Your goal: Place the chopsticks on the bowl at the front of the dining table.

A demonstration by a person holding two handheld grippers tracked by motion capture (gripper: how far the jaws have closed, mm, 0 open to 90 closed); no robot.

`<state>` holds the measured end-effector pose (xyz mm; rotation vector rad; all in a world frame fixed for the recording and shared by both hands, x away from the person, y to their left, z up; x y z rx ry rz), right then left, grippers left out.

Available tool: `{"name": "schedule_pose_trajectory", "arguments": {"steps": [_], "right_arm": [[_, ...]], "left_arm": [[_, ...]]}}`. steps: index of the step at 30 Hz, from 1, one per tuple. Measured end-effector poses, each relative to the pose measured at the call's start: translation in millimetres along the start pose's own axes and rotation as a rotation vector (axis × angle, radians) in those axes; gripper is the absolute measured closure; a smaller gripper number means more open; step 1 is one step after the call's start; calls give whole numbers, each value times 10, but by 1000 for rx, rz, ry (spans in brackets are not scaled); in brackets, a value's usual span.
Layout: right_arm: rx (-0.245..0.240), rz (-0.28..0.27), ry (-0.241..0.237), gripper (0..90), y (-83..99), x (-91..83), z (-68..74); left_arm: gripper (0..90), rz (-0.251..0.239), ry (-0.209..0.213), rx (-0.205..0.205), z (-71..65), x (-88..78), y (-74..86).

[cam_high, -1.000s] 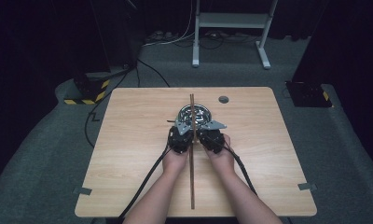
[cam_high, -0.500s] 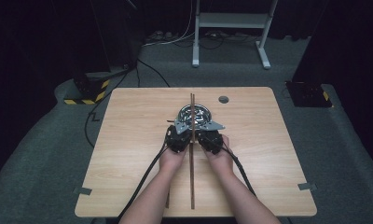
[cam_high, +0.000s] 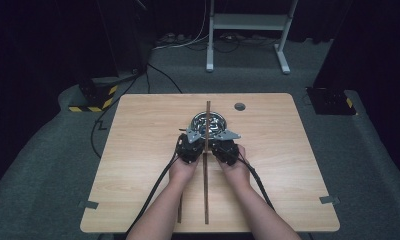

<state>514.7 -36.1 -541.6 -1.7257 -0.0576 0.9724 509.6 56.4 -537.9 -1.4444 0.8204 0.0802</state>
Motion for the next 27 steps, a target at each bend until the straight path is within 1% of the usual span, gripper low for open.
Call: {"name": "schedule_pose_trajectory", "arguments": {"steps": [6,12,17,18,20,22,24,25,26,27], "right_arm": [[-1,-3,3,835,-3,-11,-17],[5,2,0,835,5,-13,-24],[-1,-1,0,832,0,-18,-28],[1,0,0,832,2,-19,-29],[1,0,1,832,4,-19,-30],[7,2,2,828,11,-22,-30],[5,2,3,825,13,-25,-32],[-9,-3,7,814,16,-43,-46],[-7,-2,7,809,19,-58,-49],[-13,-4,8,802,24,-78,-60]], "left_arm": [[892,0,-2,4,7,-8,-5],[893,-1,4,-2,-15,4,2],[891,2,0,0,-10,5,7],[890,-6,1,-1,-2,3,3],[889,-6,-3,-2,3,-1,2],[889,0,-7,3,12,-18,4],[884,-2,-9,0,14,-24,6],[877,-3,-10,1,27,-42,9],[870,-11,-10,-8,48,-79,17],[859,-11,-12,-2,71,-108,28]]}}
Point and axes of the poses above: each handheld gripper's, and its own axes: x roughly forward along the jaws, y roughly out of its underside, z roughly to its left, the point moved 7 cm from there along x, roughly forward along the jaws, and after that the axes turned 3 degrees about -x, right-handed, at the moved point
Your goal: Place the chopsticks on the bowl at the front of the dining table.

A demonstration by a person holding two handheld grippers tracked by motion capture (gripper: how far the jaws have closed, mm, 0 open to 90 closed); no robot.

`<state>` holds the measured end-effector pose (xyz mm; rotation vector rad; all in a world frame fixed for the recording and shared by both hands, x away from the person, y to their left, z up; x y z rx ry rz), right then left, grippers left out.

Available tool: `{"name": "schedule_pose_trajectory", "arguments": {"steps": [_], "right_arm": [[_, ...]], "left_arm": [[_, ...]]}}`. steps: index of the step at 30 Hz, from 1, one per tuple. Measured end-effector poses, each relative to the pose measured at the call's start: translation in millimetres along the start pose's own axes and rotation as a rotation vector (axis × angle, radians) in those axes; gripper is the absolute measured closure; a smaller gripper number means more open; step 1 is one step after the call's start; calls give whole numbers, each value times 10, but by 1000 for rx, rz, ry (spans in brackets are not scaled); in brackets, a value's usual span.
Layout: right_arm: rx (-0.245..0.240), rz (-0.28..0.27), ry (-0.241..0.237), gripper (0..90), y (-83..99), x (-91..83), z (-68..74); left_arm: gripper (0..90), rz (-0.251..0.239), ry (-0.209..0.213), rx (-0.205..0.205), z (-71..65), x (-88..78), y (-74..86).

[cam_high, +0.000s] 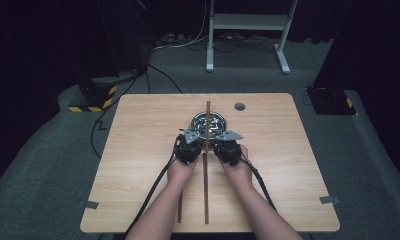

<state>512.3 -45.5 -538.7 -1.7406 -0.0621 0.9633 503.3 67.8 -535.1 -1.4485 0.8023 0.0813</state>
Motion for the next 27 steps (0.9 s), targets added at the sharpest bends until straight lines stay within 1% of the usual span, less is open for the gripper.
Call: {"name": "schedule_pose_trajectory", "arguments": {"steps": [1,2,3,4,5,6,7,8,9,10,11,13,14,15,16,17,18,19,20,21,22,23,24,25,26,27], "right_arm": [[0,0,0,802,0,0,0],[11,-2,6,776,22,-57,-20],[10,-6,9,765,30,-78,-33],[10,-6,9,765,30,-78,-33],[7,-11,13,746,44,-107,-51],[15,-12,15,702,85,-169,-75],[15,-12,15,702,85,-169,-75],[14,-11,17,685,110,-203,-90],[14,-10,28,653,163,-268,-131],[14,-10,28,653,163,-268,-131],[17,-5,36,638,192,-303,-154],[30,5,43,589,267,-397,-213],[30,5,49,580,290,-423,-233],[28,9,47,573,316,-452,-249],[24,16,50,563,347,-483,-265],[24,16,50,563,347,-483,-265],[26,20,51,556,377,-513,-278],[30,36,56,539,453,-572,-313],[30,36,56,539,453,-572,-313],[32,59,60,518,550,-637,-352],[33,63,70,516,584,-655,-367],[33,63,70,516,584,-655,-367],[33,74,70,512,633,-688,-389],[40,91,76,500,743,-763,-448],[50,94,75,493,781,-786,-469],[50,94,75,493,781,-786,-469]], "left_arm": [[836,0,0,0,0,0,0],[798,-1,-12,6,48,-64,22],[782,-2,-19,7,81,-101,33],[762,-2,-19,7,81,-101,33],[762,-4,-25,8,117,-145,45],[723,-6,-37,-1,189,-238,78],[705,-6,-37,-1,189,-238,78],[705,-6,-39,1,236,-300,106],[666,-5,-47,-8,291,-383,160],[644,-5,-47,-8,291,-383,160],[644,7,-54,-3,329,-431,198],[587,12,-72,4,399,-524,274],[572,14,-84,0,474,-622,351],[563,14,-84,0,474,-622,351],[550,17,-97,-16,552,-728,431],[541,17,-97,-16,552,-728,431],[541,20,-103,-20,605,-791,481],[515,29,-116,-23,679,-876,555],[505,29,-116,-23,679,-876,555],[491,45,-128,-33,758,-967,648],[477,57,-132,-33,797,-1011,696],[465,57,-132,-33,797,-1011,696],[465,69,-142,-34,843,-1063,753],[410,100,-129,-52,890,-1123,837],[389,100,-129,-52,890,-1123,837],[389,114,-128,-56,912,-1163,880]]}}
Point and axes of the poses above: each handheld gripper's, and its own axes: x roughly forward along the jaws, y roughly out of its underside, z roughly to its left, the point moved 7 cm from there along x, roughly forward along the jaws, and after that the axes turned 3 degrees about -x, right-handed, at the moved point
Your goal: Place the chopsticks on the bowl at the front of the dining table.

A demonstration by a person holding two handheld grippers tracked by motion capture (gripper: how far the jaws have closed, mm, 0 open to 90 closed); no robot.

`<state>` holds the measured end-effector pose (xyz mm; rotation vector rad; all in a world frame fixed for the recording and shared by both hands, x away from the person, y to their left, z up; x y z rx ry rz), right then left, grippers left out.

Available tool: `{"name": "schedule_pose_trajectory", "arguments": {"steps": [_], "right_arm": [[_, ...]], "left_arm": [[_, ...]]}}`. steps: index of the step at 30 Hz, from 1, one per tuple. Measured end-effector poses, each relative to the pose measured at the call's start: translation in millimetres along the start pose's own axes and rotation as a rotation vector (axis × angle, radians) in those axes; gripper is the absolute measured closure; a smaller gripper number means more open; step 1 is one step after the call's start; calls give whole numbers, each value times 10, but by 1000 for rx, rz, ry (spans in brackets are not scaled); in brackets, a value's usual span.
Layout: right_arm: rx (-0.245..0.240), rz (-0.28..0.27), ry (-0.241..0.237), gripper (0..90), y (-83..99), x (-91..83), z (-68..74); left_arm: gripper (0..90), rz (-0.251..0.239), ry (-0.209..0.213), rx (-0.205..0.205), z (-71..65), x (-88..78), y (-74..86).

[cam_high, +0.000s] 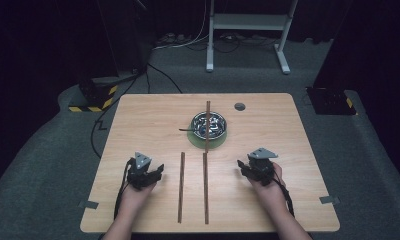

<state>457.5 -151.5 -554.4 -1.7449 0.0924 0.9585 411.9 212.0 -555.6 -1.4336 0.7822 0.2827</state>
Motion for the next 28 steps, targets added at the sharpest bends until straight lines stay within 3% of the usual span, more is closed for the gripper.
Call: {"name": "schedule_pose_trajectory", "arguments": {"steps": [3,5,8,9,10,12,13,16,19,21,28], "right_arm": [[18,31,7,462,205,-126,-136],[24,30,26,452,305,-198,-213],[32,41,34,439,383,-257,-273],[54,64,25,411,471,-331,-329],[63,62,30,405,495,-347,-344],[70,68,32,403,526,-375,-359],[79,59,46,394,582,-409,-391],[84,57,49,382,614,-438,-421],[80,65,39,355,624,-447,-440],[103,62,64,350,636,-454,-493],[110,72,74,346,643,-464,-480]], "left_arm": [[353,4,-27,65,109,-171,147],[336,19,-40,67,182,-229,225],[327,38,-63,54,269,-268,311],[320,71,-84,44,348,-291,407],[306,57,-80,21,368,-307,435],[298,53,-72,10,387,-327,461],[293,40,-57,-21,396,-349,498],[215,46,-48,-21,373,-348,520],[213,43,-58,-31,366,-351,523],[213,43,-63,-38,366,-354,527],[227,42,-64,-37,373,-361,531]]}}
Point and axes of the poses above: each handheld gripper's, and its own axes: x roughly forward along the jaws, y roughly out of its underside, z roughly to its left, the point moved 7 cm from there along x, roughly forward along the jaws, and after that the axes turned 3 degrees about -x, right-handed, at the moved point
